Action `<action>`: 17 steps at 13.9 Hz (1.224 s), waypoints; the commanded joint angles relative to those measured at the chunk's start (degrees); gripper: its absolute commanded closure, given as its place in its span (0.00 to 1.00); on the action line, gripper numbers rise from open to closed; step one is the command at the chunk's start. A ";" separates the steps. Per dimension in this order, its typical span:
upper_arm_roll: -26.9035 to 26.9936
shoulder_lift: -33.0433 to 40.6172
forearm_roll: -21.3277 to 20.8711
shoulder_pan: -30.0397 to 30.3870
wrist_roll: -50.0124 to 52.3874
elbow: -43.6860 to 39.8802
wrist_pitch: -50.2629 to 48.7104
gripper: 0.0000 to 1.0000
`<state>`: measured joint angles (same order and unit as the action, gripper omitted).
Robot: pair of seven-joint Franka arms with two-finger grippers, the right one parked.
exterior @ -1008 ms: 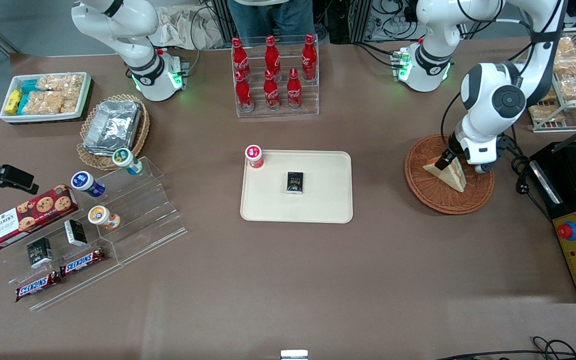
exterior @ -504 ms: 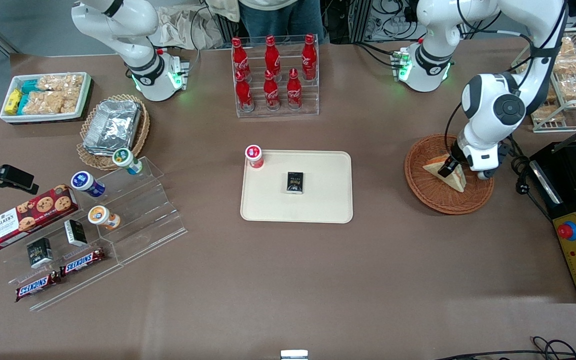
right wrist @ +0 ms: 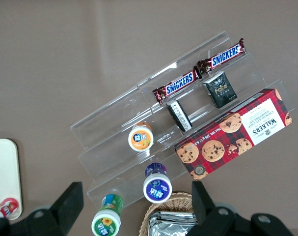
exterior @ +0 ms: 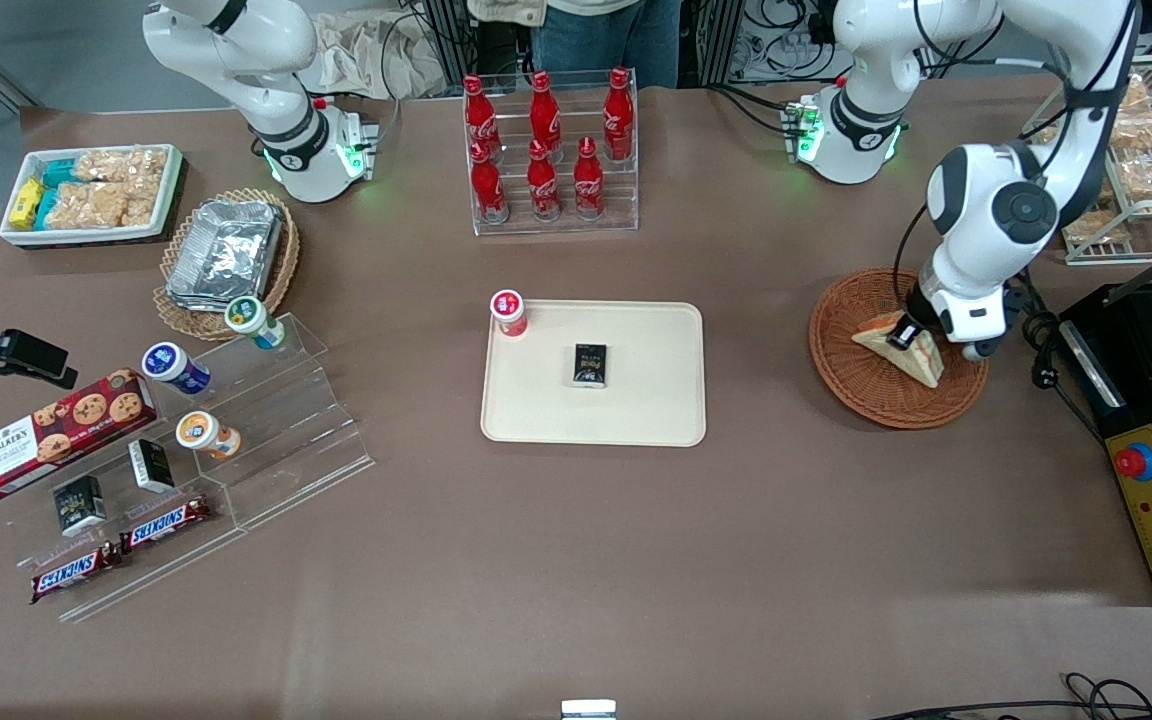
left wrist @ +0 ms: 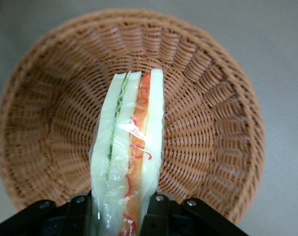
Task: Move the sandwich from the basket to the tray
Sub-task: 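Lift the sandwich and carry it with the left gripper to the tray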
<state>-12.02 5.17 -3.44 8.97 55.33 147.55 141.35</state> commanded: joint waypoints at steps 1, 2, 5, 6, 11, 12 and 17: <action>-0.55 10.10 0.10 -2.98 -5.38 -3.39 -13.59 1.00; -0.63 11.60 0.37 -3.69 -8.98 -5.76 -17.91 1.00; -0.46 12.76 6.07 -7.29 -21.45 -16.46 -30.82 1.00; -0.81 12.06 6.34 -7.48 -24.71 -20.51 -34.53 1.00; -11.95 10.47 14.24 -7.39 -27.91 -24.68 -32.21 1.00; -13.54 9.60 15.30 -7.39 -27.65 -24.59 -31.32 1.00; -23.73 3.20 18.21 -7.30 -27.03 -24.24 -22.11 1.00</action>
<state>-32.90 11.99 13.83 1.15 28.71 124.08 116.20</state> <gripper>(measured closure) 0.793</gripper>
